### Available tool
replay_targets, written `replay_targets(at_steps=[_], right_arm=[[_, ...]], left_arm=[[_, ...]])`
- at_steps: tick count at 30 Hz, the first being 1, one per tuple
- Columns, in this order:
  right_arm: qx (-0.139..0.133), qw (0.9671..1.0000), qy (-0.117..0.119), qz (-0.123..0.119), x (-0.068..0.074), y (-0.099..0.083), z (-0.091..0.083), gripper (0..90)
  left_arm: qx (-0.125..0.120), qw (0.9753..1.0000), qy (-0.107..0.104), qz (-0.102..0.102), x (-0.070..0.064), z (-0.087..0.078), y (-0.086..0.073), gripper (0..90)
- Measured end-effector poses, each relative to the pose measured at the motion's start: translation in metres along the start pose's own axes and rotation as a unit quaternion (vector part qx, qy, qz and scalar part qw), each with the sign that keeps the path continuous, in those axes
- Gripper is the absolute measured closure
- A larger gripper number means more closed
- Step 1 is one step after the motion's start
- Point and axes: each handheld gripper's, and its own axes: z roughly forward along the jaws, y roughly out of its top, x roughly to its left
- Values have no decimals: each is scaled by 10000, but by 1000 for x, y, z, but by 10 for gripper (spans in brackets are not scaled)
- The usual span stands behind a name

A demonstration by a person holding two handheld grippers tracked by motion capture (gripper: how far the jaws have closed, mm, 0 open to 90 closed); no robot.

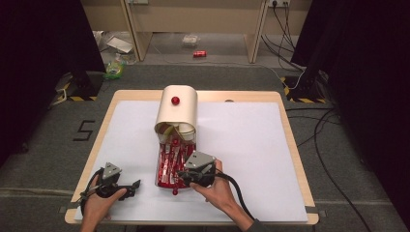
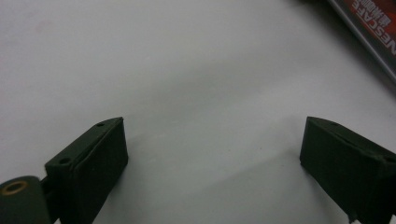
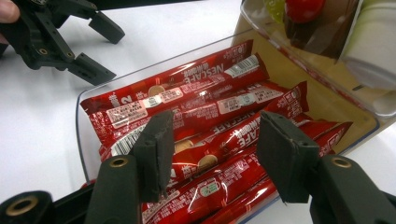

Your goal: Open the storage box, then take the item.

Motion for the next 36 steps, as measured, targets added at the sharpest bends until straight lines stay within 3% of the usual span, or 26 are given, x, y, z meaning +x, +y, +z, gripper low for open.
replay_targets(at_steps=[8, 36], right_arm=[[119, 9999, 56, 88, -1, 0, 9, 462], [512, 9987, 34, 27, 6, 3, 29, 450]], left_arm=[[0, 10000, 2, 2, 0, 0, 0, 67], [-5, 10000, 12, 6, 0, 0, 0, 67]])
